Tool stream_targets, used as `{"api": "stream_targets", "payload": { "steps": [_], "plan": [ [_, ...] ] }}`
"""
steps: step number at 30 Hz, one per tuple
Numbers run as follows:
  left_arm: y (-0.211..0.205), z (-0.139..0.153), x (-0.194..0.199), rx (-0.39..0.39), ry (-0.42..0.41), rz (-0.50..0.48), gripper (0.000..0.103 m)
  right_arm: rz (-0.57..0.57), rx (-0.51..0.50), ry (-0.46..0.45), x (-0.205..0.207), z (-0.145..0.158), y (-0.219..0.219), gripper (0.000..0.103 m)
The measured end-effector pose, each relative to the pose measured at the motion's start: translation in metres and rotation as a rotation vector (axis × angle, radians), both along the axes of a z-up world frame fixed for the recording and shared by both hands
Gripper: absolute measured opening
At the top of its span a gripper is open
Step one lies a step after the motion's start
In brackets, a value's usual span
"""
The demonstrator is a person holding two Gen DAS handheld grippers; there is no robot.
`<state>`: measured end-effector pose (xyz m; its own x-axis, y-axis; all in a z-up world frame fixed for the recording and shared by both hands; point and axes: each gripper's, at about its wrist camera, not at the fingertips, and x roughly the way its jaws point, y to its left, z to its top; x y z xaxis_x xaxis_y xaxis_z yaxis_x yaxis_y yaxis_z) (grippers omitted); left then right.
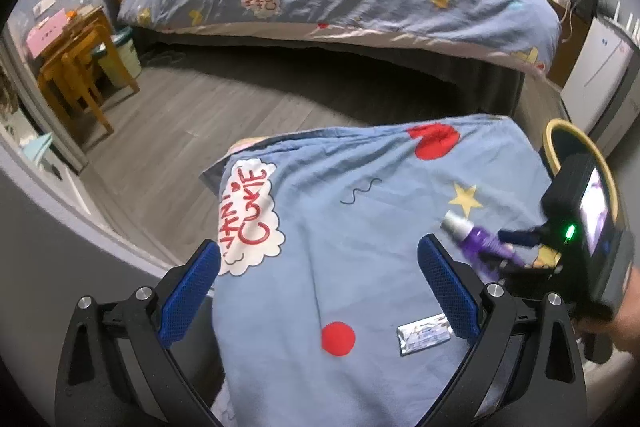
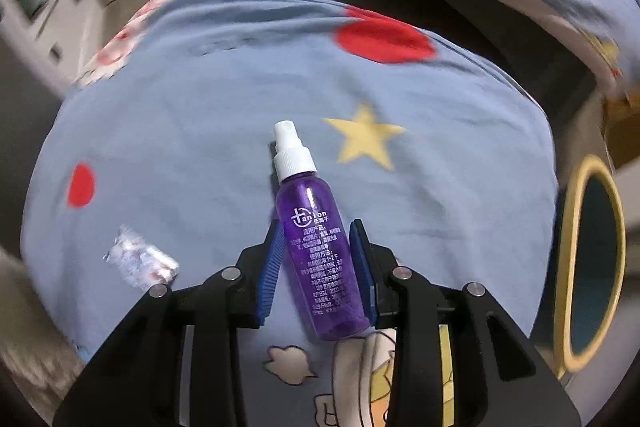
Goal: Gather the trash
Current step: 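Grasp the purple spray bottle around its body with the right gripper, then grasp the silver medicine packet with the left gripper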
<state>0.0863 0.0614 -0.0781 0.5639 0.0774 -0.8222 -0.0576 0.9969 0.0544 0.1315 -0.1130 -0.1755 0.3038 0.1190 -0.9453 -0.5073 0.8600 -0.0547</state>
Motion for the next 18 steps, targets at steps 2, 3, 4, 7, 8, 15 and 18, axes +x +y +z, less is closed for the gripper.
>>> {"api": "stream_targets", "payload": {
  "steps": [2,3,4,7,8,15,18],
  "plan": [
    [-0.007,-0.009,0.001,0.005,0.024,-0.018,0.098,-0.032,0.03,0.023,0.005,0.0,-0.007,0.034],
    [-0.011,-0.015,0.002,0.005,0.042,-0.029,0.098,-0.036,0.032,0.03,0.006,0.001,-0.009,0.034],
    [-0.013,-0.02,0.001,0.007,0.057,-0.037,0.098,-0.043,0.025,0.033,0.008,0.001,-0.01,0.034],
    [-0.028,-0.04,0.001,0.003,0.116,-0.084,0.098,-0.097,-0.014,0.039,0.015,0.002,-0.018,0.034],
    [-0.033,-0.045,-0.001,-0.003,0.132,-0.101,0.098,-0.118,-0.013,0.045,0.017,0.002,-0.022,0.034],
    [-0.076,-0.089,-0.013,-0.09,0.276,-0.198,0.096,-0.207,-0.037,0.065,0.025,0.003,-0.051,0.034],
    [-0.089,-0.101,-0.016,-0.107,0.316,-0.227,0.095,-0.196,-0.035,0.067,0.025,0.002,-0.052,0.034]
  ]
}}
